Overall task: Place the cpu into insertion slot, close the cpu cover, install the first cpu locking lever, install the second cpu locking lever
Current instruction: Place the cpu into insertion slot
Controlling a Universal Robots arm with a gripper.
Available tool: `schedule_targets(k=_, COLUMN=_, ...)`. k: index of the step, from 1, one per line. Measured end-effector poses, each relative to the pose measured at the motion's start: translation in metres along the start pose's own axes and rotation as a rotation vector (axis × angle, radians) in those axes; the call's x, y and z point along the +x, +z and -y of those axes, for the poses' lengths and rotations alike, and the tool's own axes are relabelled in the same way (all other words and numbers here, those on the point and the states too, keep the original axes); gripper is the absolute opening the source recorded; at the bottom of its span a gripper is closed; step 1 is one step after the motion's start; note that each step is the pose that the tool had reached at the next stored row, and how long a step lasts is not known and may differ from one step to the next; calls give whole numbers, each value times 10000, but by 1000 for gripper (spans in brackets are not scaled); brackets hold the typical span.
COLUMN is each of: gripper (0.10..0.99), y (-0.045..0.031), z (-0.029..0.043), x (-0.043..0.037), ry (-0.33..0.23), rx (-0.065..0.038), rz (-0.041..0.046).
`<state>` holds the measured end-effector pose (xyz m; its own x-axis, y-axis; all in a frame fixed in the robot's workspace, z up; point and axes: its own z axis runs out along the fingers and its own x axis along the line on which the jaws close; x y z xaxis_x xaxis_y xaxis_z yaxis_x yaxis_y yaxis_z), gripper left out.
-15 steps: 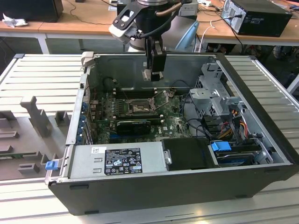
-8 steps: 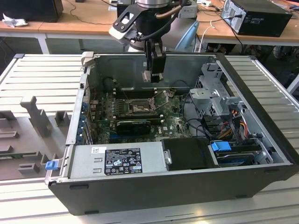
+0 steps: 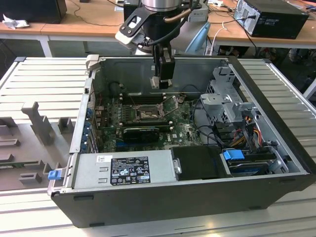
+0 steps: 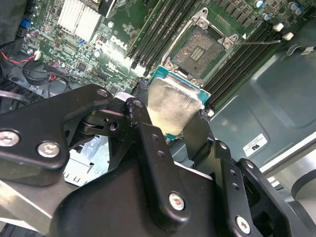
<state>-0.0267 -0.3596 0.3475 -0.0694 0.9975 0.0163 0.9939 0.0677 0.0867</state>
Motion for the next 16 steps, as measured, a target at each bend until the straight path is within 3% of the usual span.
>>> schedule_targets(k=16, gripper=525, y=151, z=13, x=-3, ry=0, rx=3, rz=2)
